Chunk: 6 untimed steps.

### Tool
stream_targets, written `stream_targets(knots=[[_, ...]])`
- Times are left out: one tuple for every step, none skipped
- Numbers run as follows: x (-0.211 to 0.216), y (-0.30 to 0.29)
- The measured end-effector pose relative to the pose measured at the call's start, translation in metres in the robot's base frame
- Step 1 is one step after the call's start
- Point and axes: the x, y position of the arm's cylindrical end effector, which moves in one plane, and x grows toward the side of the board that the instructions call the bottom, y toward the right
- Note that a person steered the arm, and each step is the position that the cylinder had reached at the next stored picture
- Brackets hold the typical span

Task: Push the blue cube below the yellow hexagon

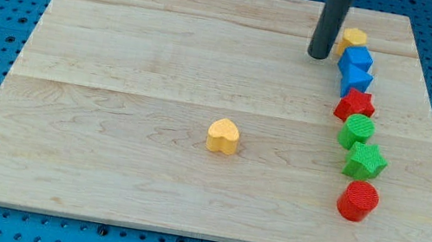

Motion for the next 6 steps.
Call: stream_targets(knots=[[-0.021,0.0],[-0.021,0.001],[-0.021,0.004],[-0.021,0.016],[-0.021,0.017],[0.009,-0.05]])
